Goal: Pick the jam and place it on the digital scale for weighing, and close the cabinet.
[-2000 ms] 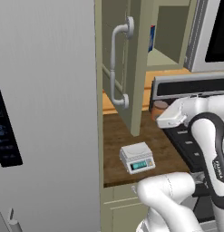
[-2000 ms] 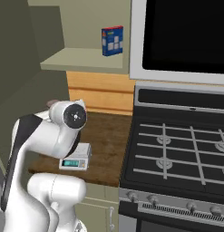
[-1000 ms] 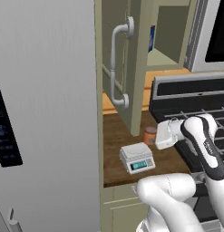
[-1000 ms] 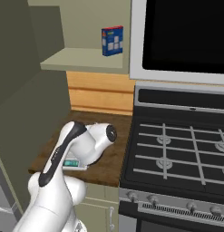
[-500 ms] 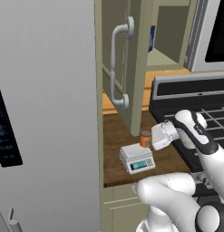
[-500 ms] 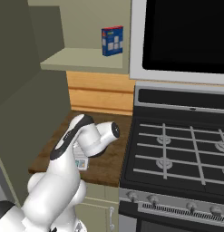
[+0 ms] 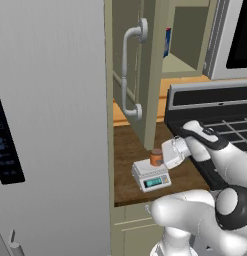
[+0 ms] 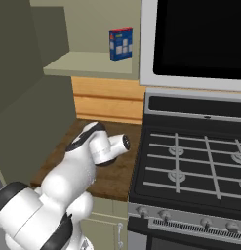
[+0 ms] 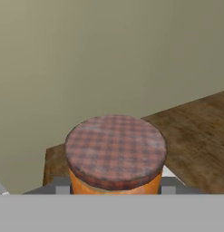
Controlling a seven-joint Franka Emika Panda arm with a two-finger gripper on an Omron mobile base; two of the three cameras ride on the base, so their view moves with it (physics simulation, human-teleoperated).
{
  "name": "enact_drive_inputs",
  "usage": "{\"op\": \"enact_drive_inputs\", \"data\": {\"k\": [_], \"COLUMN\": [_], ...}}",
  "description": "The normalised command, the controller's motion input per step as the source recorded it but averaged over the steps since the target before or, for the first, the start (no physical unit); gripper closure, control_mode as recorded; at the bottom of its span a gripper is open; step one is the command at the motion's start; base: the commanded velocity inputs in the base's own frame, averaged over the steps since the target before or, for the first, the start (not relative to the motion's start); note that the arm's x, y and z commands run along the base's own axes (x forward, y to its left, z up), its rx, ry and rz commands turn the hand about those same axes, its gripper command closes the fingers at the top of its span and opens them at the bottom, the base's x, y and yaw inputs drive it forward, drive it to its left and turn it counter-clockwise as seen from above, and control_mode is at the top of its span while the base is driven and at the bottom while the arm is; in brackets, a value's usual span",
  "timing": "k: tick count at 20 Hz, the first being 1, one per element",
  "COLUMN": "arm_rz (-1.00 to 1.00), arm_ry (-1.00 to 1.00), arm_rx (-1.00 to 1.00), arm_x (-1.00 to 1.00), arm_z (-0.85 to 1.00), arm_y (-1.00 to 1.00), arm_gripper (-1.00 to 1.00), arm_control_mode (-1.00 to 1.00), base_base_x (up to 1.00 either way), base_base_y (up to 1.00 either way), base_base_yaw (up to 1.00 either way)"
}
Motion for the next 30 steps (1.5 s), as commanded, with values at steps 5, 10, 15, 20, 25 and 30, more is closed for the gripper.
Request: {"op": "enact_drive_inputs", "data": {"k": [5, 10, 15, 20, 25, 30], "arm_rz": [0.00, 0.00, 0.00, 0.00, 0.00, 0.00], "arm_ry": [0.00, 0.00, 0.00, 0.00, -0.01, -0.07], "arm_rx": [0.00, 0.00, -0.03, -0.06, -0.02, 0.00], "arm_x": [0.19, 0.06, 0.00, 0.00, -0.02, -0.13], "arm_z": [-0.16, -0.12, -0.17, -0.24, -0.19, -0.02], "arm_y": [0.06, 0.16, 0.20, 0.12, 0.02, 0.00], "arm_gripper": [1.00, 1.00, 1.00, 1.00, -1.00, -1.00], "arm_control_mode": [-1.00, -1.00, -1.00, -1.00, -1.00, -1.00], "base_base_x": [0.00, 0.00, 0.00, 0.00, 0.00, 0.00], "base_base_y": [0.00, 0.00, 0.00, 0.00, 0.00, 0.00], "base_base_yaw": [0.00, 0.00, 0.00, 0.00, 0.00, 0.00]}}
